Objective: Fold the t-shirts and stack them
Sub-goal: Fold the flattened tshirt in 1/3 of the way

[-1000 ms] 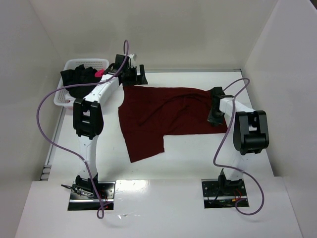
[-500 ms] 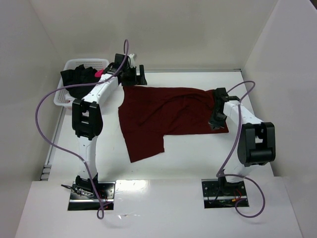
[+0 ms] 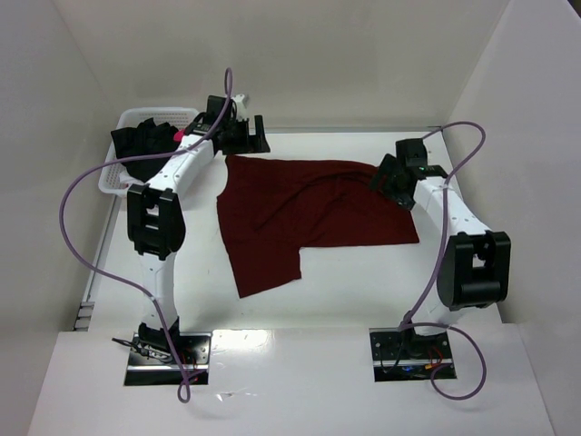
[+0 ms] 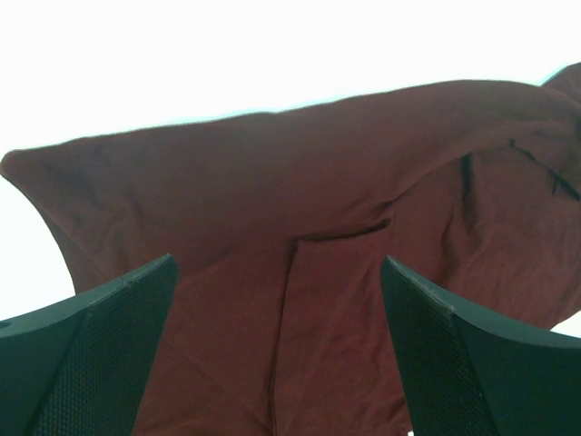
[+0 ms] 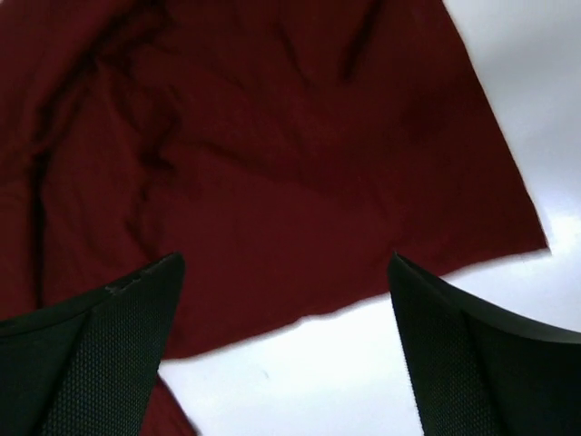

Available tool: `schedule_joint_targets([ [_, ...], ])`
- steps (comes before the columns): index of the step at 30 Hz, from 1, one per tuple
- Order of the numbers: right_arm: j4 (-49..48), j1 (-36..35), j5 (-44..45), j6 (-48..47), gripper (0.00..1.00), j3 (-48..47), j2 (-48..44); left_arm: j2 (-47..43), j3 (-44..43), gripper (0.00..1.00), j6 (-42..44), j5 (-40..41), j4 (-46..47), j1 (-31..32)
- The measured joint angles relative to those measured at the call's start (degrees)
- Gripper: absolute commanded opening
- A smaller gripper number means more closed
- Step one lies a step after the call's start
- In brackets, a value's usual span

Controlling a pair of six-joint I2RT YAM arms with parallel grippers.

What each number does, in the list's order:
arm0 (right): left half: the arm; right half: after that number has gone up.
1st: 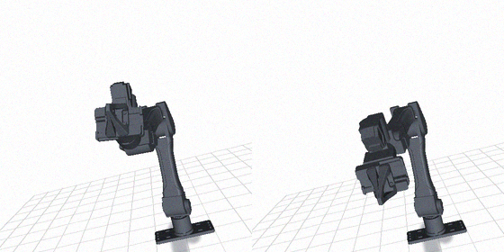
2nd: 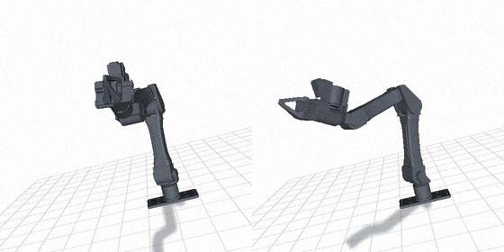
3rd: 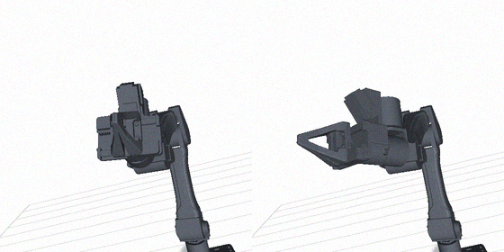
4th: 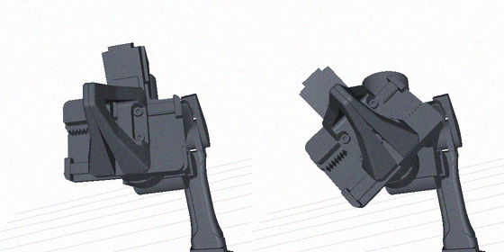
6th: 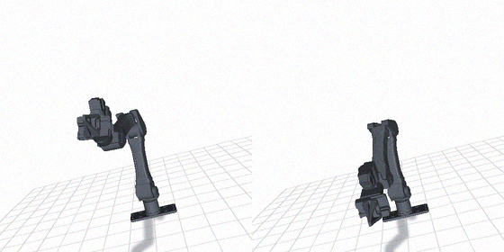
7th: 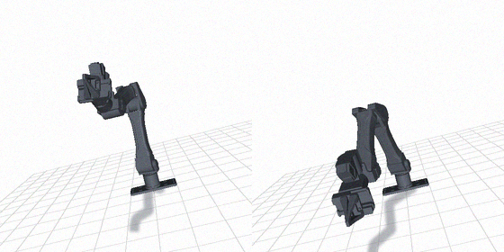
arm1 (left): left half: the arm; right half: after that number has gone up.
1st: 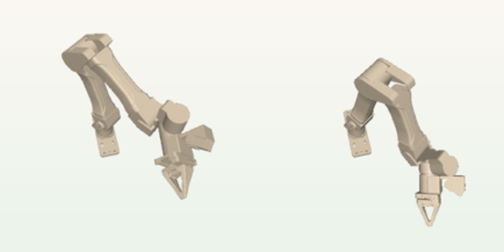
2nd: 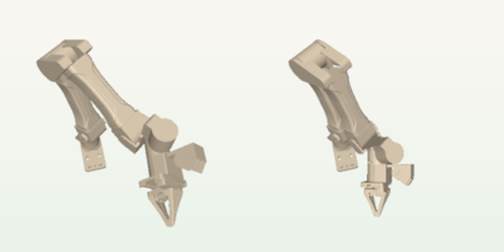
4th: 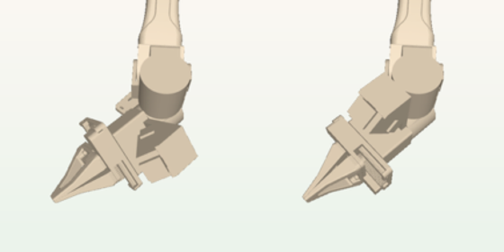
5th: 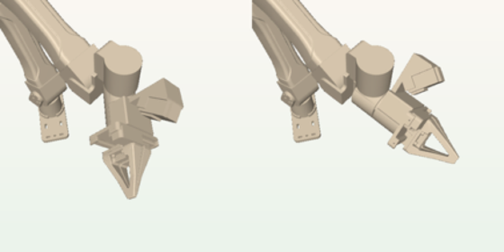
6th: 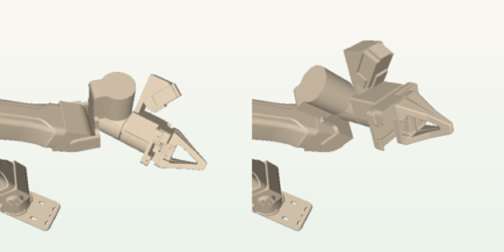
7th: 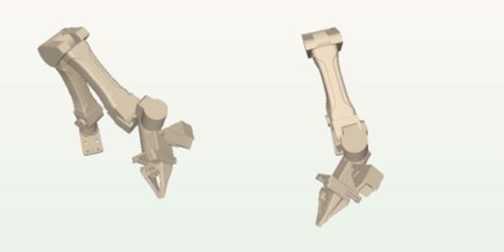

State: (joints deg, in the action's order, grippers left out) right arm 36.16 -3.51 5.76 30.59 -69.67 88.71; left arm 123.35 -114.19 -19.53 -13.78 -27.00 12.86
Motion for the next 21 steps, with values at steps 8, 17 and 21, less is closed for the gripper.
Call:
schedule_joint_targets([
  [8, -13.9, -5.9, 4.2, 7.5, 0.0, 5.4, 3.1, -1.7, 2.3, 1.0, -0.1, 0.0, 0.1, 0.0],
  [17, -16.4, -9.2, 6.1, 12.3, 0.0, 5.8, 12.0, -1.7, 2.6, 1.0, -0.1, -0.1, 0.2, 0.0],
  [21, -16.4, -9.6, 5.8, 12.7, 0.0, 5.9, 16.2, -1.7, 2.9, 1.0, -0.1, -0.5, 0.3, 0.0],
])
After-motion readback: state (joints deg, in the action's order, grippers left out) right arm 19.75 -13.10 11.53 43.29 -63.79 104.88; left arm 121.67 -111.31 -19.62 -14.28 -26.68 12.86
